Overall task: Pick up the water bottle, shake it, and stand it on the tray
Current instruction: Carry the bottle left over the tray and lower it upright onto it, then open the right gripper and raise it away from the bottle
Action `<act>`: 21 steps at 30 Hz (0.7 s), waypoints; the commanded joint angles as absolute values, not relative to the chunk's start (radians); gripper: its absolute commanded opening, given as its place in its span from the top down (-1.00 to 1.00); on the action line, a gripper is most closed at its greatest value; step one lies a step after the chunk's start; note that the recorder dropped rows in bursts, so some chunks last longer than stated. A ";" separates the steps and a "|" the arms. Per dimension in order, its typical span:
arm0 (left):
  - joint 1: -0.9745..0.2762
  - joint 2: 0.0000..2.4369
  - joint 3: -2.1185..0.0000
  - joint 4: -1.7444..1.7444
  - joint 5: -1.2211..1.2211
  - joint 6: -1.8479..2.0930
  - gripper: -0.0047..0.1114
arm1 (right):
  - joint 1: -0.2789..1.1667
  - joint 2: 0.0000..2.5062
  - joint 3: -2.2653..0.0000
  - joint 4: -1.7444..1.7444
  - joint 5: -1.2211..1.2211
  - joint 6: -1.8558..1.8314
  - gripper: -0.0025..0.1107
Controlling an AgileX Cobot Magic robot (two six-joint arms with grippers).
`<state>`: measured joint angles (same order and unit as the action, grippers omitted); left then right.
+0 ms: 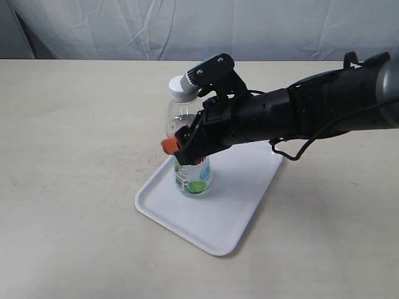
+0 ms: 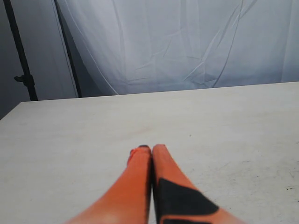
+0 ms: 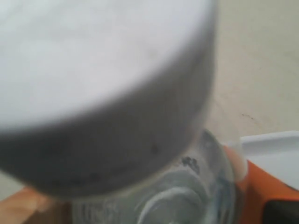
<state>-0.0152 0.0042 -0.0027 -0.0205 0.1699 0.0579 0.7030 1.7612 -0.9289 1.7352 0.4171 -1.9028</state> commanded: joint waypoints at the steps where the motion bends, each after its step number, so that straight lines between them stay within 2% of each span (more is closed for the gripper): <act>1: -0.022 0.000 0.000 -0.016 0.160 0.055 0.89 | 0.700 1.755 -0.930 1.744 0.381 -1.861 -0.36; 4: -0.022 0.000 0.000 -0.016 0.160 0.055 0.89 | 0.700 1.755 -0.930 1.731 0.377 -1.855 -0.58; 6: -0.022 0.000 0.000 -0.016 0.160 0.055 0.89 | 0.700 1.755 -0.930 1.719 0.384 -1.855 -0.63; 21: -0.022 0.000 0.000 -0.016 0.160 0.055 0.89 | 0.700 1.620 -0.932 1.621 0.393 -1.855 -0.63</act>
